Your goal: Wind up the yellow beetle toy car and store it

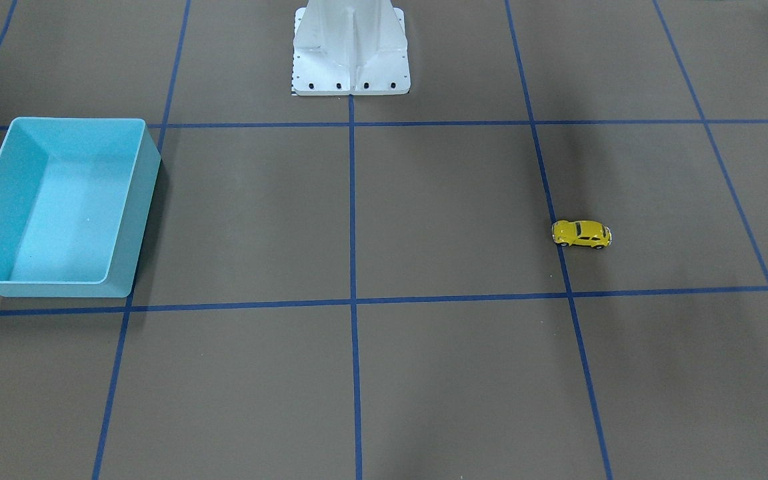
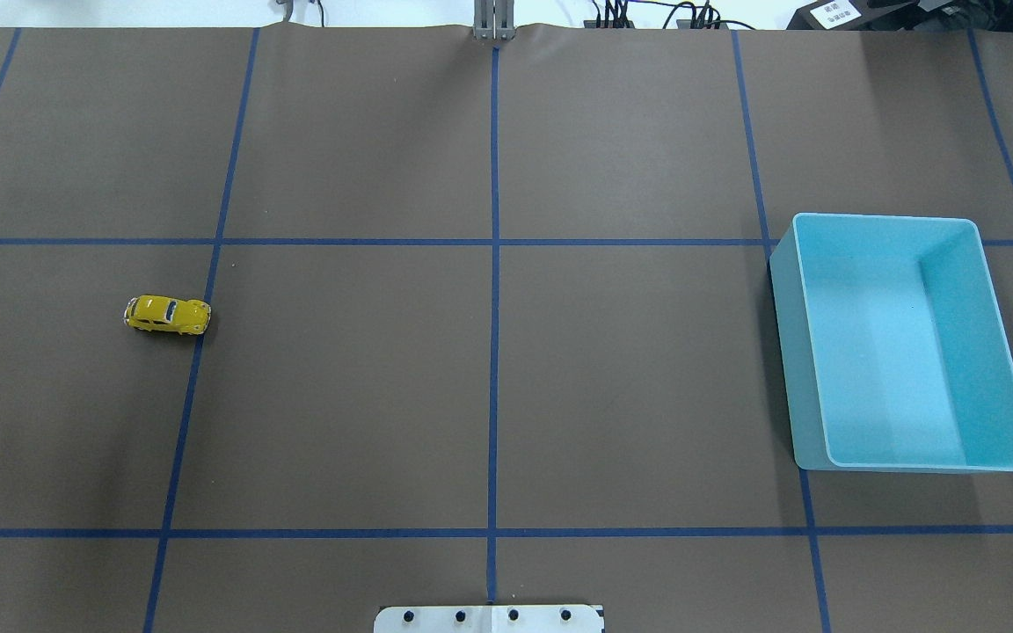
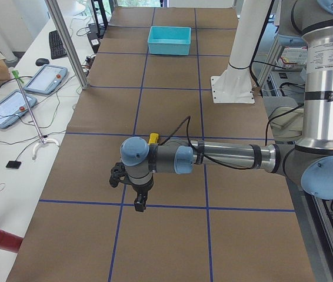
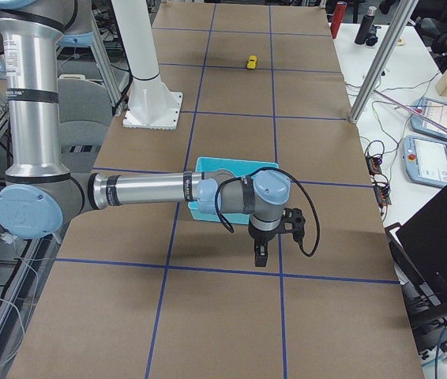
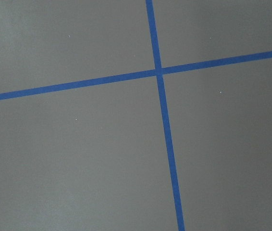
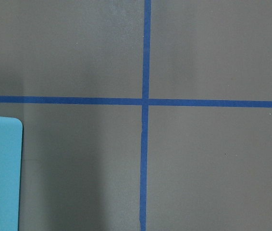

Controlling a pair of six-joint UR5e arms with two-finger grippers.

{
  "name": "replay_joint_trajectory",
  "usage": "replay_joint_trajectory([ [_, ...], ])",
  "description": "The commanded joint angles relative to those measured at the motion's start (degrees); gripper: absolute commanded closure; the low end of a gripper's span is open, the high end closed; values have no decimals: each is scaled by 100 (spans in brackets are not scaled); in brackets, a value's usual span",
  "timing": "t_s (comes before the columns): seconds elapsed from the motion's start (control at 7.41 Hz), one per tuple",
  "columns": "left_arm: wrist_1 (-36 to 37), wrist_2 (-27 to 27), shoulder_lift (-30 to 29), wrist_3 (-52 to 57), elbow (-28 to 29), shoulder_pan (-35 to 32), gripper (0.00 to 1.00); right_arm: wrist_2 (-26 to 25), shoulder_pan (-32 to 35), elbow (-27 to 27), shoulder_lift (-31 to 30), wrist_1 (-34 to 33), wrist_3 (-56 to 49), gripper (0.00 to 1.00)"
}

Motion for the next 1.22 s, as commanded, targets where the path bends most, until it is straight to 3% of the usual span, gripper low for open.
replay_joint_trajectory([
  [0.0,10,-1,-31,-9,-128,101,0,-5,0,0,0,0,0,1],
  [0.27,54,25,-197,-123,-645,993,0,3,9,0,0,0,0,1],
  [0.54,72,113,-827,-141,-780,1890,0,3,0,0,0,0,0,1],
  [0.81,159,716,-1487,-141,-789,2717,0,3,0,0,0,0,0,1],
  [1.08,780,1191,-2374,-132,-771,3622,0,3,0,0,0,0,0,1],
])
